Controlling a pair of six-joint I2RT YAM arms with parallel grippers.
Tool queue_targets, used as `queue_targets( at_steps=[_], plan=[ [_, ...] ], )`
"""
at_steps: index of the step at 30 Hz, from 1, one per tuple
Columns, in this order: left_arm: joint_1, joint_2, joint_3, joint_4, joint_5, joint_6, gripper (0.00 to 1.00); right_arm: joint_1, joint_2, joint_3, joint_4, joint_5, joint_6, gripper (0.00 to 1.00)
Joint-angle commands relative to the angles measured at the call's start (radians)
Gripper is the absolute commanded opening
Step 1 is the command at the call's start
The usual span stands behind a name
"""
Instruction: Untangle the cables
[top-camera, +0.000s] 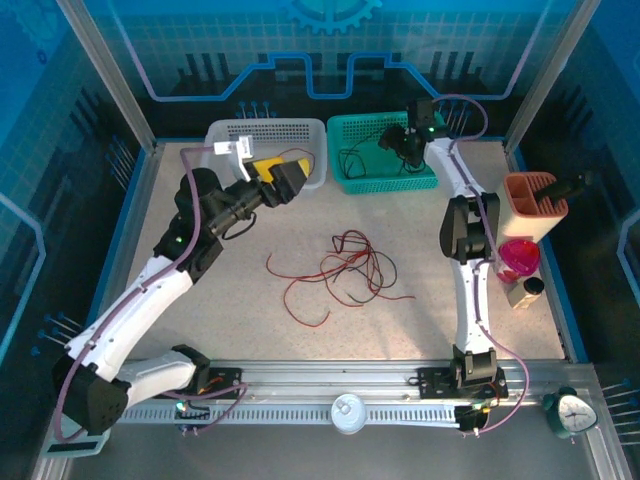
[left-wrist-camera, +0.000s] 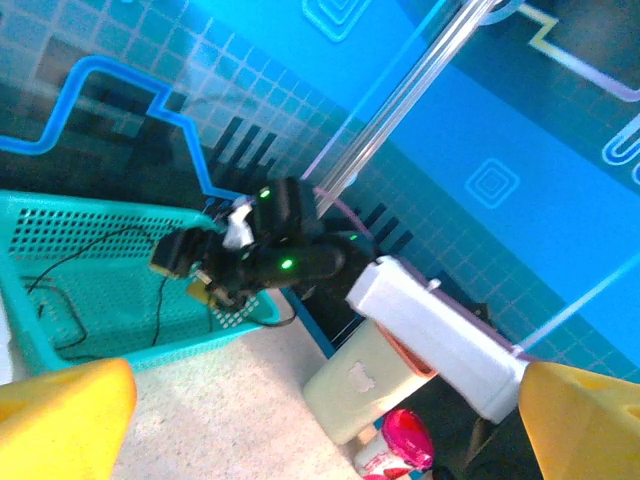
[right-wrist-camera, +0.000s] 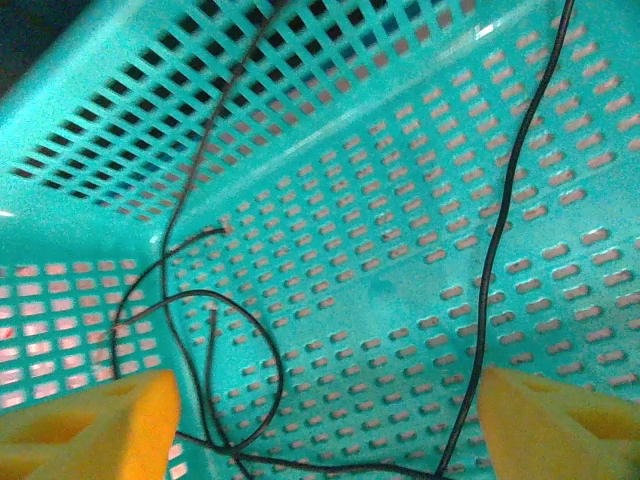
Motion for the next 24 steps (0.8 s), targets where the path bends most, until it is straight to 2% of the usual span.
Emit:
queue_targets(
  at_steps=[1, 11, 18, 24],
  plan=[
    [-0.008, -0.052, -0.029, 0.000, -0.043, -0.024, 0.99, -0.002, -0.141, 0.013, -0.021, 0.026, -0.049, 0.82],
    [-0.008, -0.124, -0.065, -0.008, -0.055, -0.048, 0.99, 0.019, -0.219, 0.097, -0.064, 0.100, -0.144, 0.84],
    [-0.008, -0.130, -0.073, -0.030, -0.059, -0.065, 0.99, 0.071, -0.310, 0.070, -0.031, 0.134, -0.229, 0.84],
    [-0.008, -0.134, -0.074, -0.041, -0.075, -0.075, 0.99, 0.058, -0.336, 0.054, -0.045, 0.166, -0.236, 0.83]
  ],
)
